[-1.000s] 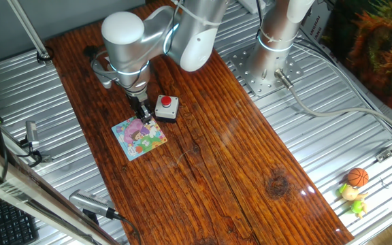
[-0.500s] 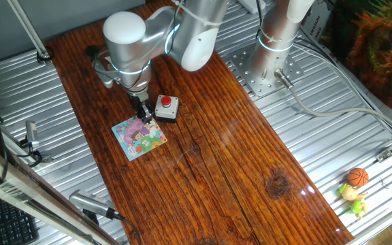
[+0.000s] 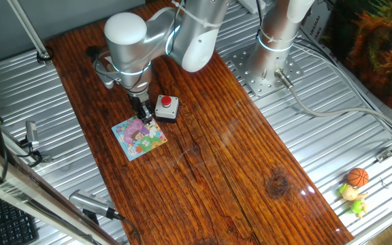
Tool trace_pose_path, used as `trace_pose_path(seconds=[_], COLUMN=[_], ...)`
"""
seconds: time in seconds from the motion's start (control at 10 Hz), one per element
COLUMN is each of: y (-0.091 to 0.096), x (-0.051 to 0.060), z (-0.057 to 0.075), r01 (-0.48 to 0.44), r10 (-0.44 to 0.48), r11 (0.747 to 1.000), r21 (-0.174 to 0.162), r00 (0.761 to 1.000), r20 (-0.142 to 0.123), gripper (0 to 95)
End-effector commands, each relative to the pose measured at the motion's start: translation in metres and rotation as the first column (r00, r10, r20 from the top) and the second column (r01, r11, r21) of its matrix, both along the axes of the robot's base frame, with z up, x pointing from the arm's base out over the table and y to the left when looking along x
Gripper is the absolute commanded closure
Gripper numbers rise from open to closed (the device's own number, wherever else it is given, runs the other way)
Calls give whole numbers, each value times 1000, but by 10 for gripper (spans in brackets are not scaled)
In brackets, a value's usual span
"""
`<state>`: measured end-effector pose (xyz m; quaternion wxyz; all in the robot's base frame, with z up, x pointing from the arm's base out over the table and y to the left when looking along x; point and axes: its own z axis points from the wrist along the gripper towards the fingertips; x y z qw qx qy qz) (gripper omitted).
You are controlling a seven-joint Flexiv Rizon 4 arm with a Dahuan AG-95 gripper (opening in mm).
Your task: Assemble one piece of a puzzle
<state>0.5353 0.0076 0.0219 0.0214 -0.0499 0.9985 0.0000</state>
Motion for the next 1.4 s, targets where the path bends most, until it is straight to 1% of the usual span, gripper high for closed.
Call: trace_pose_path(seconds=[0.1, 1.4], y=[0, -1], x=[-1, -5], z=[-1, -6], r01=[-1, -12], r10=[1, 12], r11=[1000, 1000], r21=[0, 3], r00=[1000, 1000], r20=[1, 10], gripper=[950, 950])
